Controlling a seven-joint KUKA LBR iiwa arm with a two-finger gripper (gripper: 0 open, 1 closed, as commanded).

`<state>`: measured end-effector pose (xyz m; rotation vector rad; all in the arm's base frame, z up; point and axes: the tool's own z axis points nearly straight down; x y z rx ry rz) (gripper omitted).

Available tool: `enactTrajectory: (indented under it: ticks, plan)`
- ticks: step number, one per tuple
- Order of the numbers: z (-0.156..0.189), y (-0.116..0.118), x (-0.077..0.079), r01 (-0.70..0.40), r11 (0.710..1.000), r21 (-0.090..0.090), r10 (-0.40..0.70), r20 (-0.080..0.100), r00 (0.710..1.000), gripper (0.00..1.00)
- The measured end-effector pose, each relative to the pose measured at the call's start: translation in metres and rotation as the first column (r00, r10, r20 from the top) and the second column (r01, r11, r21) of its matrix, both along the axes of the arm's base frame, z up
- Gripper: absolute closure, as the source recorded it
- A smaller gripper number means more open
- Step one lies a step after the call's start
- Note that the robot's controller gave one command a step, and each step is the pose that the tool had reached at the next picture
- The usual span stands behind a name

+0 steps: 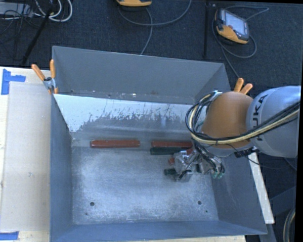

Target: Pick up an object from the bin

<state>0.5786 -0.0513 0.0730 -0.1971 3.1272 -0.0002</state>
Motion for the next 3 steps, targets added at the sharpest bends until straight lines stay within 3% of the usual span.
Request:
enactTrajectory:
  ticks: [1,2,3]
  plan:
    - [0.134,-0.015,-0.004,-0.112,0.994,-0.003,0.112,0.001,0.994,1.0]
    - [0.128,-0.015,-0.006,-0.109,0.994,0.0,0.109,-0.007,0.994,0.0]
    - [-0.003,0.011,0.018,0.103,0.995,0.001,-0.103,-0.01,0.995,0.0]
